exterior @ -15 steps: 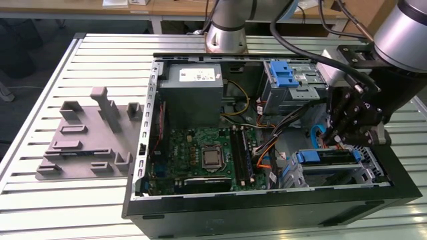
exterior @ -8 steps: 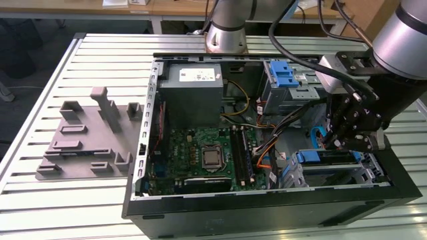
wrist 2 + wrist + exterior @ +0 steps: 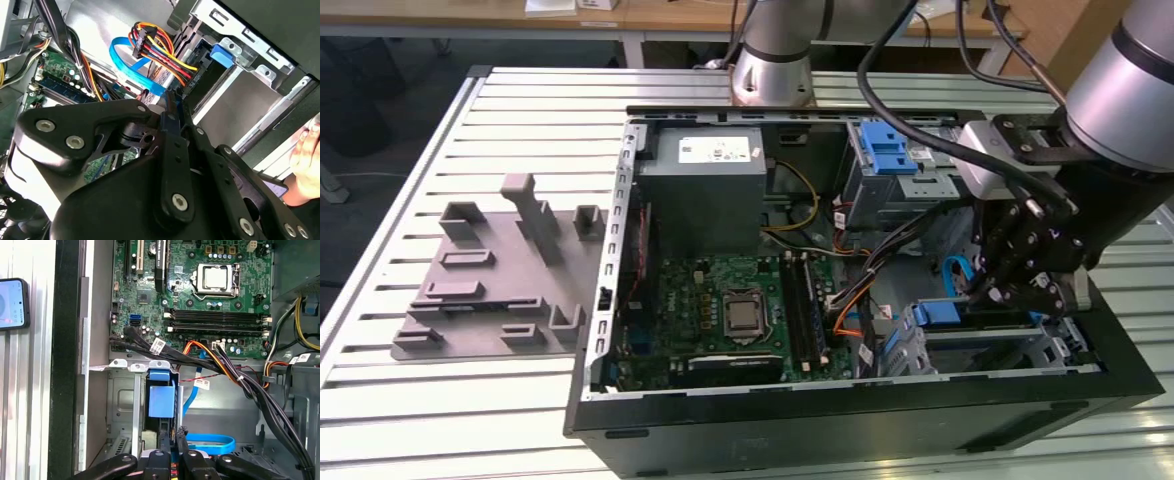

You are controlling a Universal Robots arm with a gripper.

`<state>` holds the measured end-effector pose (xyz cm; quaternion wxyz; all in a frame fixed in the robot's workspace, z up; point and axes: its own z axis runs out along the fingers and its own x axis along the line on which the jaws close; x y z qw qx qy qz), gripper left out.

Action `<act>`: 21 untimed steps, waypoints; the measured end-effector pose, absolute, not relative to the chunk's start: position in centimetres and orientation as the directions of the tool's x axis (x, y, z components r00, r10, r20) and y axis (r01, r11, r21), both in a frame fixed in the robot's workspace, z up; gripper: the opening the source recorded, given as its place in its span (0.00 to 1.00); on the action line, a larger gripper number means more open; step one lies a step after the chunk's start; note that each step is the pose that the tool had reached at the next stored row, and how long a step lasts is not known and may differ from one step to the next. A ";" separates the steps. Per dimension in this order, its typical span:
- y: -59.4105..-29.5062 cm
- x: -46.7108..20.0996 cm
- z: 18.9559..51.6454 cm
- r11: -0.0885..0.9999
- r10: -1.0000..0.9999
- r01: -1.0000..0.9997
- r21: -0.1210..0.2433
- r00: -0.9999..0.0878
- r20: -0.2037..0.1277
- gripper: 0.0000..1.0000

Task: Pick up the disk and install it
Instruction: 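Insert the second disk wire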

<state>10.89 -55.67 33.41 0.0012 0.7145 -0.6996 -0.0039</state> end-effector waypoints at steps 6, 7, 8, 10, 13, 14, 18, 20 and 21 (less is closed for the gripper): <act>-55.8 10.9 33.4 -0.021 -1.000 -1.000 0.007 0.021 -0.004 0.16; -55.8 10.9 33.5 -0.021 -1.000 -1.000 0.007 0.021 -0.004 0.16; -55.8 10.9 33.5 -0.021 -1.000 -1.000 0.007 0.021 -0.004 0.16; -55.8 10.9 33.5 -0.021 -1.000 -1.000 0.007 0.021 -0.004 0.16; -55.9 10.9 33.5 -0.021 -1.000 -1.000 0.007 0.021 -0.004 0.16; -55.9 10.9 33.5 -0.021 -1.000 -1.000 0.007 0.021 -0.004 0.16; -55.9 10.9 33.5 -0.021 -1.000 -1.000 0.007 0.021 -0.004 0.16; -55.9 10.9 33.4 -0.021 -1.000 -1.000 0.007 0.021 -0.005 0.16; -55.9 10.9 33.4 -0.021 -1.000 -1.000 0.007 0.021 -0.005 0.16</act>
